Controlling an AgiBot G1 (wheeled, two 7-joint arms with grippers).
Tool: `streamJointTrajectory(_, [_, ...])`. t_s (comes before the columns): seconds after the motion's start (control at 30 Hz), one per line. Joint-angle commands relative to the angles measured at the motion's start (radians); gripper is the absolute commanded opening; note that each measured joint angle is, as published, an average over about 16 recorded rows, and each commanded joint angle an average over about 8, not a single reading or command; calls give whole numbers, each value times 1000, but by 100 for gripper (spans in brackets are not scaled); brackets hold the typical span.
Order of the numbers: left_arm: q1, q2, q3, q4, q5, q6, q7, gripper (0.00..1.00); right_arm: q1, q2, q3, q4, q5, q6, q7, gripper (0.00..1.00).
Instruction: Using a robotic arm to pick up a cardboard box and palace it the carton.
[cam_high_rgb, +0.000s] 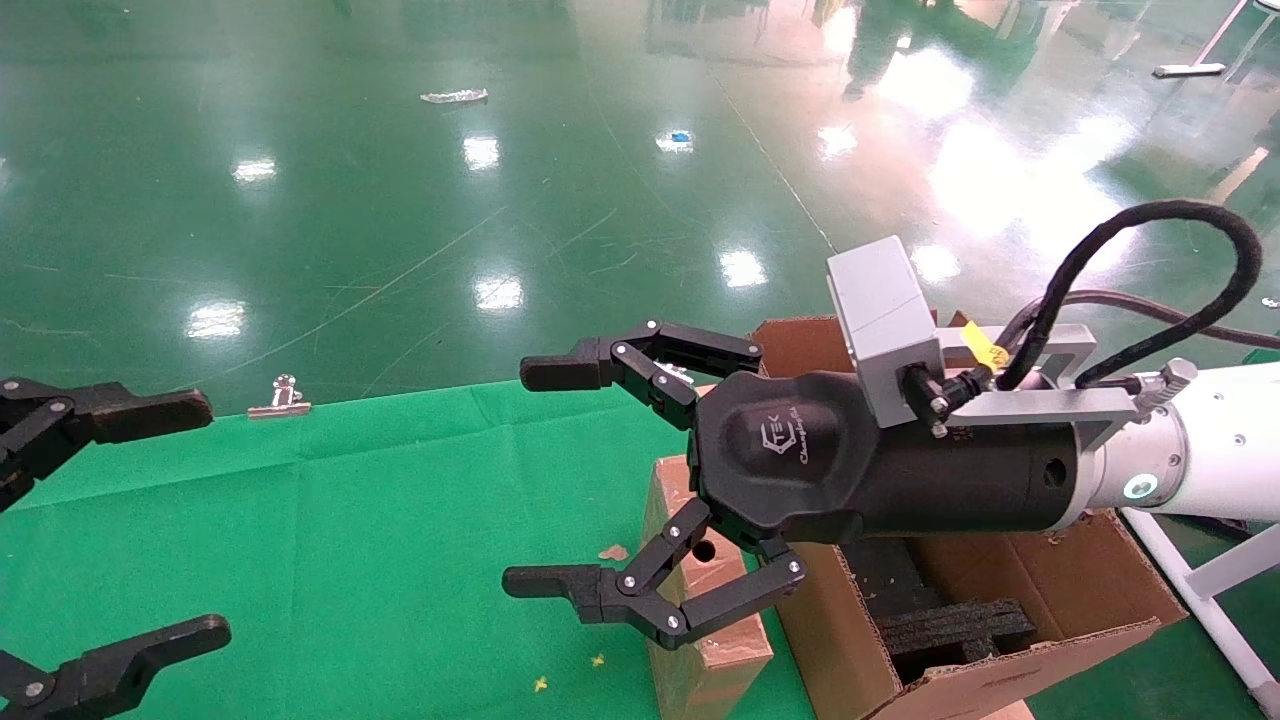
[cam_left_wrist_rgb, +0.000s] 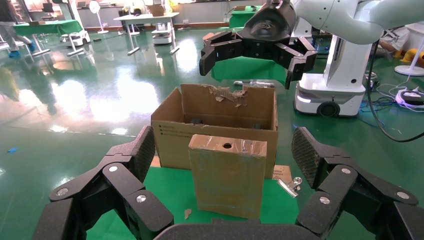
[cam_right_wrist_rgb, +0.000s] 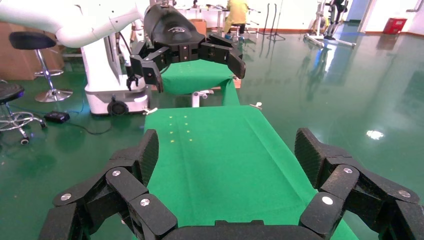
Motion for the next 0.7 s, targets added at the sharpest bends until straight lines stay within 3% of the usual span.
streamJointTrajectory(0.03, [0, 0, 0, 0, 0, 0, 0, 100, 0, 0, 0, 0, 0, 0, 0, 100])
streamJointTrajectory(0.5, [0, 0, 0, 0, 0, 0, 0, 100, 2, 0, -5, 5, -10, 2, 4, 100])
streamJointTrajectory(0.7, [0, 0, 1, 1, 0, 0, 1, 100, 39, -5, -50, 40, -100, 12, 42, 100])
